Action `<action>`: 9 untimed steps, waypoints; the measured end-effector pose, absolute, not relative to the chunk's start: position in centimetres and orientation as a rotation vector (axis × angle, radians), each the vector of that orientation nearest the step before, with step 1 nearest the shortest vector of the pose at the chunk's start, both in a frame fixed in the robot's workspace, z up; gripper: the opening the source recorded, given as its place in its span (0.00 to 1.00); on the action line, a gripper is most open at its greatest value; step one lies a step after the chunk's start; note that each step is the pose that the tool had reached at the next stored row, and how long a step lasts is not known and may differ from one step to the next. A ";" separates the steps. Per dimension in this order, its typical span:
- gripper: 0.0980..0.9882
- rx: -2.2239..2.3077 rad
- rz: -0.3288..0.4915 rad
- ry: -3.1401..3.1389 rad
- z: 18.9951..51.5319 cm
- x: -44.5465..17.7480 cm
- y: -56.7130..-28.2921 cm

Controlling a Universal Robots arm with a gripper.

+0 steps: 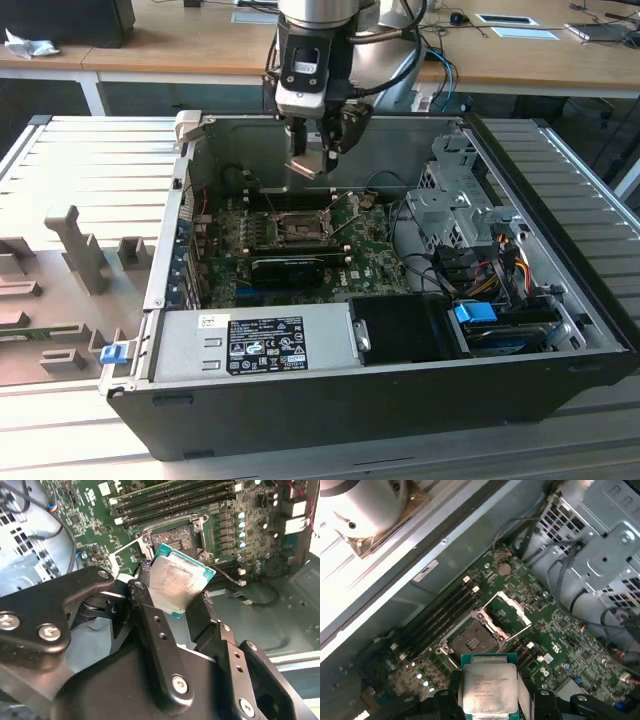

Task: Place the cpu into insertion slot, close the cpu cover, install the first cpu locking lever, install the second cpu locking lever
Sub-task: 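Place the cpu into insertion slot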

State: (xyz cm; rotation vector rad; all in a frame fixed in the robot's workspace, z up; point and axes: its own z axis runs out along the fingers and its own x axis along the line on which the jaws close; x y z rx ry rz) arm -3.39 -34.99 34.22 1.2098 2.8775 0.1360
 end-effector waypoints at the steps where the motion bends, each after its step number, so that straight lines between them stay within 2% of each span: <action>1: 0.48 1.274 0.135 2.847 34.1 -3.4 -35.0; 9: 0.48 1.645 0.130 2.637 33.6 -3.4 -35.0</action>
